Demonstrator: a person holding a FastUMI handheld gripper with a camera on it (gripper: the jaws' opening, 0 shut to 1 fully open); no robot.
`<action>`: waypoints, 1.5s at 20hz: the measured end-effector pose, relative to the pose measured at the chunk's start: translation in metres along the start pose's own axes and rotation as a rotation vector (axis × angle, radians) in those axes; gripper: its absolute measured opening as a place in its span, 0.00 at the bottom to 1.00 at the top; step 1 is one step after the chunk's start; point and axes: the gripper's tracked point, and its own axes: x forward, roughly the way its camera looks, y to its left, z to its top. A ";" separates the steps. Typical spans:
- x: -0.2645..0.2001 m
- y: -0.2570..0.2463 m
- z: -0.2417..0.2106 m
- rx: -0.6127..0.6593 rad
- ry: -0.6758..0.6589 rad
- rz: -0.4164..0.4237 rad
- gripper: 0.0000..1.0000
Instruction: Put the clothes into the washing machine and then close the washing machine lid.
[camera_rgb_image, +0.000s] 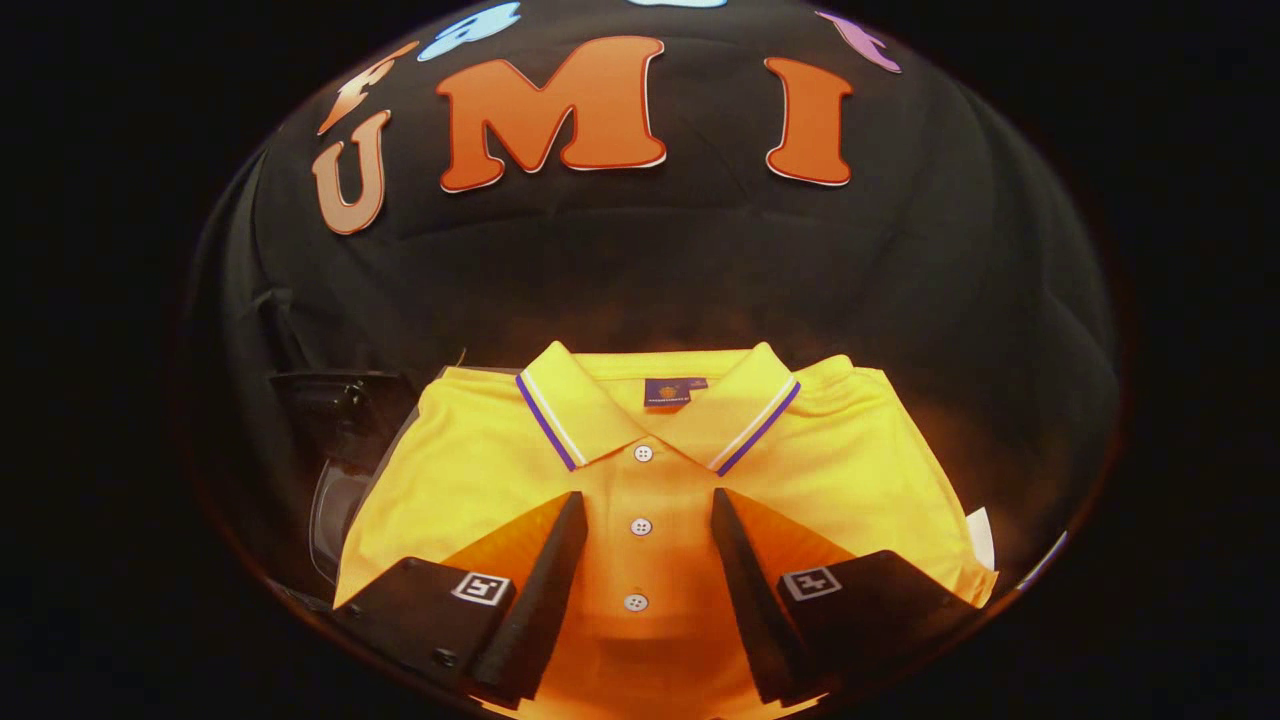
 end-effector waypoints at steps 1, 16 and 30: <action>0.001 0.003 -0.001 -0.008 -0.003 0.007 0.78; -0.002 0.012 -0.002 -0.041 0.114 -0.016 0.20; -0.008 0.014 0.008 0.283 -0.002 0.161 0.11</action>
